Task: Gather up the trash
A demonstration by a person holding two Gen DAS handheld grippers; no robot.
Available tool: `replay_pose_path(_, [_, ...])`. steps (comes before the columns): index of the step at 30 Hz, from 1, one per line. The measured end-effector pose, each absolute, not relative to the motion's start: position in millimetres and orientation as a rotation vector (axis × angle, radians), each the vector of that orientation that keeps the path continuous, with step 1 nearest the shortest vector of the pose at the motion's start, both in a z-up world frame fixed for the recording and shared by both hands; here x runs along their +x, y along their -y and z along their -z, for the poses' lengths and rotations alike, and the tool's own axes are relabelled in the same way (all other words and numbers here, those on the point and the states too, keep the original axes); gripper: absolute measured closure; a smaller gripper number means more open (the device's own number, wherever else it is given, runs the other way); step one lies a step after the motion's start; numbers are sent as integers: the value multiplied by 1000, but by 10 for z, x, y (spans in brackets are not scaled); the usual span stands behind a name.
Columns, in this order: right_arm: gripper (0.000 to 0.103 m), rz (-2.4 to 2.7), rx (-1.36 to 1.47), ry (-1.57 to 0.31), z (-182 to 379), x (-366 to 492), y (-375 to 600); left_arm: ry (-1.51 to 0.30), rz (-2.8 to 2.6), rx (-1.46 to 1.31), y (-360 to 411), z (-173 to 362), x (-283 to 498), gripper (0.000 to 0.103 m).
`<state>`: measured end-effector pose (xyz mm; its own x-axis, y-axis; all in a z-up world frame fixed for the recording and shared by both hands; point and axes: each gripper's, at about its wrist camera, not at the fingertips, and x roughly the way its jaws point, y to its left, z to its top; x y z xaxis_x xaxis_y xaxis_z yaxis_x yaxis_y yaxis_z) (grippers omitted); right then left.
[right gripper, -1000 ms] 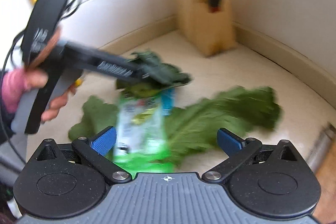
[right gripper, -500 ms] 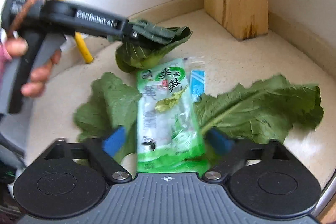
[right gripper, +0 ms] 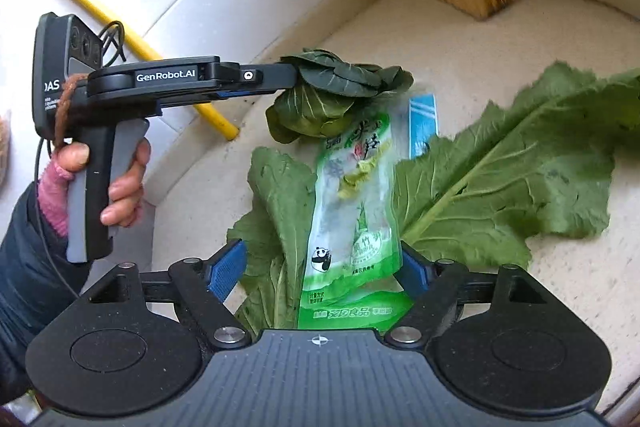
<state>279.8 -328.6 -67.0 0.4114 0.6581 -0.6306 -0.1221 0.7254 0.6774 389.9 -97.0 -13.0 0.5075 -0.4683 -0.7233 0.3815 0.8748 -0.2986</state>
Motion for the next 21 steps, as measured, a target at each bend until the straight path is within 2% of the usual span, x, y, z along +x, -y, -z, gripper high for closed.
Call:
replay_pose_path(1, [20, -524, 599, -1036, 674, 2790, 3299, -897, 519, -90, 1002, 139, 3908, 64])
replay_pose_path(2, [18, -517, 597, -1031, 661, 2779, 3307, -884, 523, -51, 1051, 148, 3911, 59])
replay_pose_path(5, [15, -498, 591, -1022, 625, 2741, 3344, -864, 516, 53, 1189, 195, 3932, 35])
replay_pose_path(6, [15, -493, 594, -1020, 613, 2736, 3353, -870, 520, 64, 1221, 228, 3951, 33])
replay_pose_path(8, [13, -469, 606, -1007, 604, 2741, 3413, -892, 538, 80, 1298, 298, 4013, 33])
replay_pose_path(12, [11, -418, 617, -965, 541, 2719, 3536, -920, 529, 43, 1298, 407, 4114, 57])
replay_pose_path(21, [9, -372, 650, -925, 520, 2810, 3747, -952, 551, -146, 723, 273, 3773, 59])
